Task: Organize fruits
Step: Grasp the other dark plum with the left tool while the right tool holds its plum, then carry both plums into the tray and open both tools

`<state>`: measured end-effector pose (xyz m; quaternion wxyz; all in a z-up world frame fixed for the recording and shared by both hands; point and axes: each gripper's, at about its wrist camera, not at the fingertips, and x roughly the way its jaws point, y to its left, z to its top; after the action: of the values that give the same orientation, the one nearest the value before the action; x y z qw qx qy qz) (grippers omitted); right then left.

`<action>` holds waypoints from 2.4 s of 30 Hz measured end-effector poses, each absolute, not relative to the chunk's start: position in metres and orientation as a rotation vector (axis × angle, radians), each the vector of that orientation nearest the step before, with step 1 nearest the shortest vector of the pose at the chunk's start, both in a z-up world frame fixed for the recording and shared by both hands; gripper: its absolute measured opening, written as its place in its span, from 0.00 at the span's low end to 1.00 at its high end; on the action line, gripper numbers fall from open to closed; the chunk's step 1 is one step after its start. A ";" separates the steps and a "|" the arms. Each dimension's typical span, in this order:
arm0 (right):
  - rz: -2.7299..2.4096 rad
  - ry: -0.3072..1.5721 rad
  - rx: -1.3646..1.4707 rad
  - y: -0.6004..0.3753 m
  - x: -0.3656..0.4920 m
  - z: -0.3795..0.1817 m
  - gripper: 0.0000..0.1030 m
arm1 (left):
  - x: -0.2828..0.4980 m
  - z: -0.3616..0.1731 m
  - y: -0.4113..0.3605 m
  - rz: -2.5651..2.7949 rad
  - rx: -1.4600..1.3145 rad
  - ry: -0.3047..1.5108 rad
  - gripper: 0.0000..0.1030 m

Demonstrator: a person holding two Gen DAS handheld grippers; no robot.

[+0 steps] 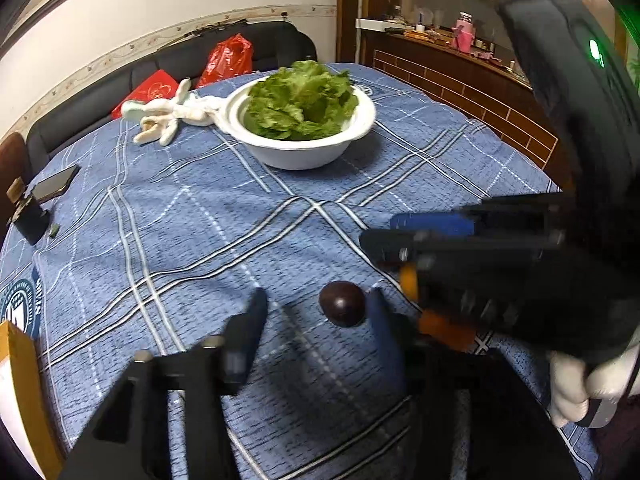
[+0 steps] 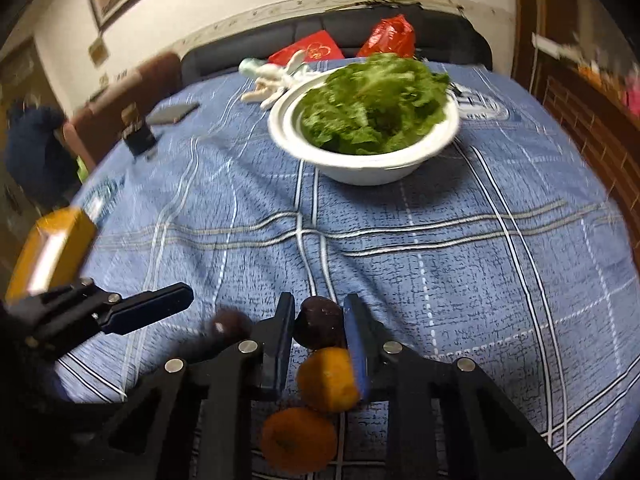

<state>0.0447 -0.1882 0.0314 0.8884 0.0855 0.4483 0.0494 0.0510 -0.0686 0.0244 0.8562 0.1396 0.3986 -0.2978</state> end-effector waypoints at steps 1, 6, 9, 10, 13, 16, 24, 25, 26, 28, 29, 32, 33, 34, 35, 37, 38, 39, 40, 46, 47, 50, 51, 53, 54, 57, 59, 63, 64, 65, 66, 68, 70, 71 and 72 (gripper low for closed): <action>0.102 0.919 0.216 -0.196 0.045 0.033 0.26 | 0.051 0.023 -0.070 -0.626 0.298 0.840 0.53; 0.095 0.886 0.300 -0.213 0.043 0.038 0.26 | 0.053 0.011 -0.081 -0.640 0.302 0.870 0.53; 0.095 0.894 0.321 -0.215 0.044 0.035 0.26 | 0.054 0.011 -0.087 -0.655 0.288 0.871 0.53; 0.095 0.895 0.327 -0.215 0.044 0.035 0.26 | 0.054 0.012 -0.088 -0.657 0.286 0.868 0.53; 0.105 0.886 0.373 -0.223 0.043 0.035 0.26 | 0.059 0.016 -0.094 -0.662 0.279 0.859 0.53; 0.102 0.859 0.419 -0.235 0.036 0.039 0.27 | 0.064 0.016 -0.097 -0.667 0.261 0.868 0.44; 0.095 0.844 0.420 -0.235 0.035 0.040 0.27 | 0.061 0.008 -0.100 -0.680 0.237 0.891 0.24; 0.094 0.843 0.423 -0.236 0.034 0.040 0.27 | 0.060 0.010 -0.097 -0.686 0.216 0.893 0.24; 0.096 0.841 0.427 -0.236 0.034 0.040 0.27 | 0.057 0.013 -0.094 -0.658 0.213 0.885 0.24; 0.110 0.835 0.441 -0.236 0.034 0.040 0.27 | 0.052 0.021 -0.080 -0.629 0.173 0.865 0.24; 0.131 0.832 0.458 -0.236 0.033 0.039 0.27 | 0.050 0.025 -0.072 -0.619 0.146 0.863 0.24; 0.198 0.823 0.511 -0.236 0.032 0.039 0.27 | 0.034 0.043 -0.034 -0.575 0.046 0.836 0.24; 0.210 0.820 0.518 -0.235 0.031 0.039 0.27 | 0.026 0.051 -0.017 -0.554 0.008 0.823 0.24; 0.219 0.818 0.521 -0.233 0.031 0.039 0.27 | 0.021 0.056 -0.005 -0.542 -0.016 0.814 0.24; 0.233 0.815 0.529 -0.232 0.030 0.039 0.27 | 0.013 0.064 0.014 -0.519 -0.054 0.799 0.24; 0.252 0.809 0.541 -0.231 0.029 0.039 0.27 | 0.000 0.077 0.046 -0.475 -0.109 0.772 0.24; 0.247 0.808 0.535 -0.229 0.029 0.039 0.27 | -0.009 0.085 0.067 -0.443 -0.139 0.751 0.24; 0.236 0.809 0.521 -0.227 0.029 0.039 0.27 | -0.018 0.089 0.080 -0.424 -0.154 0.738 0.24; 0.224 0.814 0.493 -0.224 0.030 0.039 0.28 | -0.028 0.094 0.096 -0.397 -0.171 0.722 0.25; 0.141 0.913 0.132 -0.169 0.038 0.023 0.42 | -0.066 0.107 0.173 -0.244 -0.227 0.667 0.25; 0.121 0.914 0.077 -0.162 0.039 0.021 0.42 | -0.071 0.108 0.186 -0.212 -0.237 0.660 0.25; 0.058 0.933 -0.097 -0.138 0.043 0.015 0.42 | -0.085 0.109 0.221 -0.139 -0.269 0.641 0.25; 0.048 0.941 -0.128 -0.135 0.044 0.015 0.36 | -0.088 0.110 0.229 -0.123 -0.274 0.637 0.25; 0.030 0.953 -0.161 -0.131 0.044 0.016 0.27 | -0.095 0.108 0.248 -0.078 -0.288 0.630 0.25; 0.035 0.960 -0.149 -0.133 0.044 0.018 0.24 | -0.097 0.106 0.254 -0.068 -0.299 0.629 0.25; 0.030 0.973 -0.087 -0.145 0.042 0.022 0.24 | -0.100 0.100 0.271 -0.050 -0.346 0.637 0.25; 0.044 0.975 -0.028 -0.150 0.036 0.028 0.24 | -0.102 0.096 0.280 -0.047 -0.372 0.641 0.25; 0.119 0.967 0.102 -0.156 0.020 0.044 0.24 | -0.106 0.093 0.291 -0.038 -0.381 0.636 0.25; 0.146 0.962 0.125 -0.152 0.015 0.049 0.24 | -0.106 0.092 0.292 -0.034 -0.380 0.636 0.25; 0.179 0.954 0.140 -0.146 0.010 0.055 0.24 | -0.106 0.091 0.294 -0.023 -0.379 0.639 0.25; 0.207 0.950 0.147 -0.138 0.006 0.059 0.24 | -0.106 0.089 0.293 -0.018 -0.379 0.642 0.25; 0.286 0.945 0.155 -0.115 -0.001 0.068 0.24 | -0.105 0.083 0.297 -0.003 -0.391 0.654 0.25; 0.355 0.944 0.148 -0.088 -0.008 0.075 0.25 | -0.105 0.079 0.301 0.009 -0.400 0.667 0.25; 0.397 0.946 0.141 -0.071 -0.011 0.077 0.25 | -0.106 0.076 0.304 0.019 -0.404 0.675 0.25; 0.430 0.948 0.136 -0.058 -0.014 0.078 0.25 | -0.106 0.073 0.306 0.026 -0.408 0.680 0.25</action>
<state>-0.0142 -0.0578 0.0782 0.8653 0.0647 0.4526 0.2054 -0.1064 0.3063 0.0735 0.9223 -0.1986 0.3313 0.0125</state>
